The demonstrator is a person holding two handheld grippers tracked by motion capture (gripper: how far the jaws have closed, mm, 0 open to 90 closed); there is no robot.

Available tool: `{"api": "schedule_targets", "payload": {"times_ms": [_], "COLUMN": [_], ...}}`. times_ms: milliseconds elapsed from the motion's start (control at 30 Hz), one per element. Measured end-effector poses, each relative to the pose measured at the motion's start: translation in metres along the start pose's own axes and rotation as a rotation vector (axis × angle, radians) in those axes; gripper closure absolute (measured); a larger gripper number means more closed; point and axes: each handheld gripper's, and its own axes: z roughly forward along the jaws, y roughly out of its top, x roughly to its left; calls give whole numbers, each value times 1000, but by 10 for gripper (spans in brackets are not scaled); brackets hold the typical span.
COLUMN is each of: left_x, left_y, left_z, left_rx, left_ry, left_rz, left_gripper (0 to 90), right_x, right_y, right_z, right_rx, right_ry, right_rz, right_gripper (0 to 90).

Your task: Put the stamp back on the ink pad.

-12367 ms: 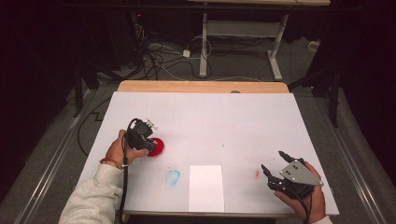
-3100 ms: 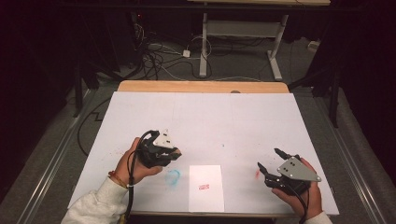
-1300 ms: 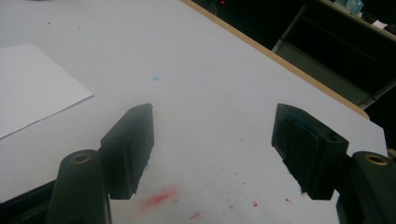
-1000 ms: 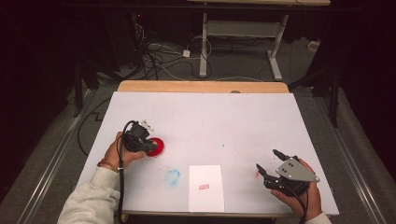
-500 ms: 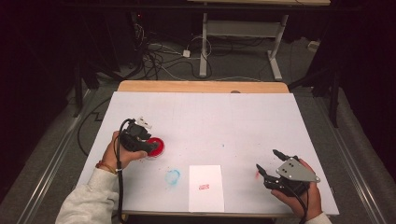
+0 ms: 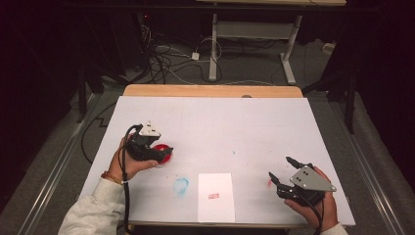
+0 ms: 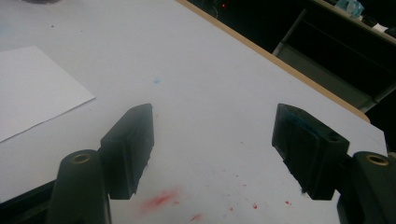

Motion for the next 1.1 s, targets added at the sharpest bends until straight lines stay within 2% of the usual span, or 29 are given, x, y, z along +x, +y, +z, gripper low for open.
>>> {"api": "schedule_targets", "payload": {"times_ms": [200,333,400,467,533,633,667,833,967,1100], "left_x": [-11,-16,-18,-20,-21,-25,-28,-37,-44,-49], "left_y": [2,1,0,-1,-1,-2,-2,-1,0,-1], "left_z": [-2,-2,-3,-5,-7,-10,-10,-13,-17,-21], "left_rx": [-63,-135,-164,-207,-245,-285,-288,-312,-345,-346], "left_ry": [17,37,67,65,88,98,93,110,131,152], "left_rz": [56,63,71,65,85,97,95,150,167,190], "left_gripper": [226,184,169,168,168,168,168,168,168,169], "right_x": [1,3,3,4,4,4,4,6,6,6], "right_y": [1,2,2,2,2,2,2,4,4,4], "right_z": [-1,-1,-1,-1,-1,-1,-2,-3,-4,-5], "right_rx": [-8,-8,-9,-8,-9,-10,-14,-17,-22,-24], "right_ry": [19,26,26,26,27,28,28,34,34,35], "right_rz": [8,6,1,2,-1,5,3,3,1,3], "right_gripper": [301,300,300,300,300,300,300,299,300,300]}}
